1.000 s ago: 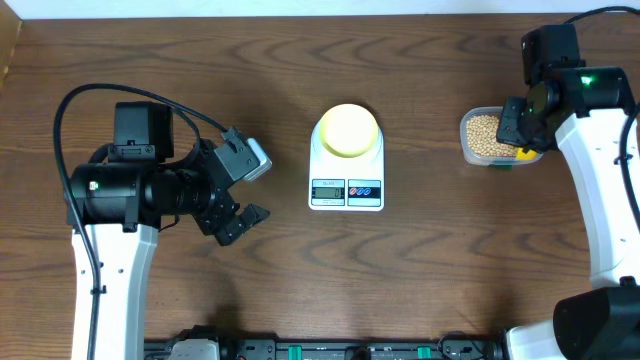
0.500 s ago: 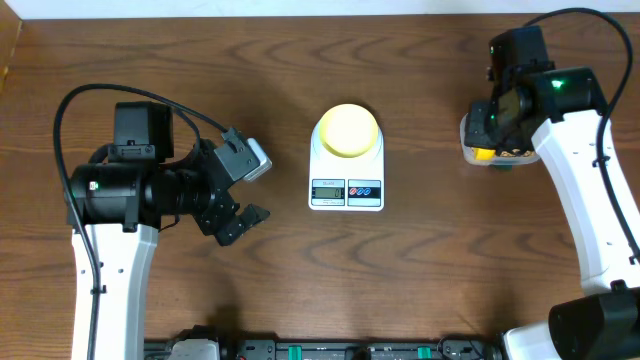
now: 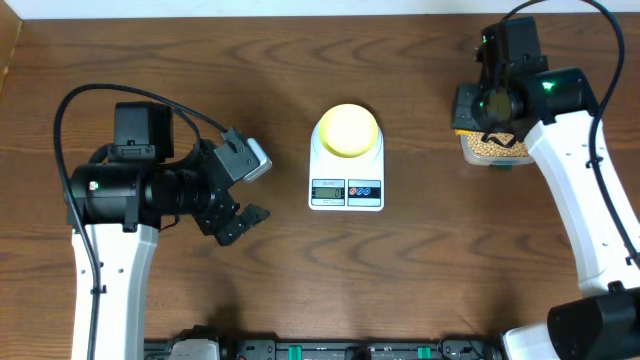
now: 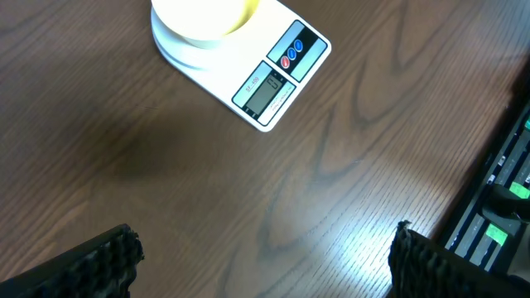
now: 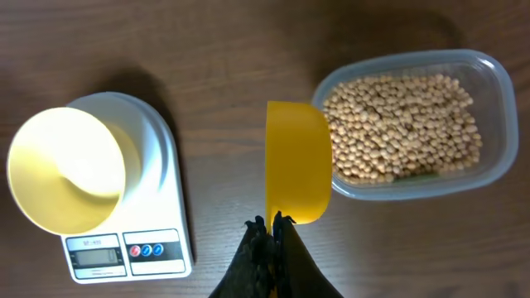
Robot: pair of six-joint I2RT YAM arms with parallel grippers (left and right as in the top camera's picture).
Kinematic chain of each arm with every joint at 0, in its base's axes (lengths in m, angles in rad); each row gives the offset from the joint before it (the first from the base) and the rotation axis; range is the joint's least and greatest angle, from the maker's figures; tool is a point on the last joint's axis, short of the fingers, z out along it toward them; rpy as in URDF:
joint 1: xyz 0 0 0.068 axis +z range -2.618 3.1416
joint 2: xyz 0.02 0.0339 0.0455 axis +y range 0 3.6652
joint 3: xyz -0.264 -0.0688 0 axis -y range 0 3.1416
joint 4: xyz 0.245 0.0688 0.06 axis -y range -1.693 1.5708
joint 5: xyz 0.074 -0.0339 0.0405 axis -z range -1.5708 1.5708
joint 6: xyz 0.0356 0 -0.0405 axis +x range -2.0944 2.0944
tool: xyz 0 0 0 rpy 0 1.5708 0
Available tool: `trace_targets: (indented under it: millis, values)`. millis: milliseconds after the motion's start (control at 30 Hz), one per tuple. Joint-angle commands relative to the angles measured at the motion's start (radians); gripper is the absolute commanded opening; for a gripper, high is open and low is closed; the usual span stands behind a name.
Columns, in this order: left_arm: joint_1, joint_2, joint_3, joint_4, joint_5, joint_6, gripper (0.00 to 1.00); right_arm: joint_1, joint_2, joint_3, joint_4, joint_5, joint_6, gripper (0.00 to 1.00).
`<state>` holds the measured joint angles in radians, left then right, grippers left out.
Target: Scoop item into bowl and weigh 50g on scale
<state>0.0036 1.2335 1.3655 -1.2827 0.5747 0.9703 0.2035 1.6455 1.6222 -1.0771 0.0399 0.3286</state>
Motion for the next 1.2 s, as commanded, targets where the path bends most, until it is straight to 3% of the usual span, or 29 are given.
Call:
trace_targets:
  millis: [0,667,867,1000,1100,1167]
  values:
    - [0.0,-0.003,-0.002,-0.003,0.016,0.016,0.98,0.007,-0.007,0.018,0.016,0.003,-0.008,0.01]
    - [0.0,-0.003,-0.002,-0.003,0.016,0.016,0.98,-0.008,-0.006,0.018,0.106,-0.203,-0.07,0.01]
    - [0.0,-0.003,-0.002,-0.003,0.016,0.016,0.98,-0.055,-0.006,0.018,0.133,-0.402,-0.109,0.01]
    - [0.0,-0.003,-0.002,-0.003,0.016,0.016,0.98,-0.072,-0.005,0.018,0.132,-0.436,-0.12,0.01]
    - [0.0,-0.003,-0.002,-0.003,0.016,0.016,0.98,-0.071,0.003,0.018,0.139,-0.598,-0.226,0.01]
    - [0.0,-0.003,-0.002,-0.003,0.016,0.016,0.98,-0.071,0.01,0.018,0.129,-0.603,-0.23,0.01]
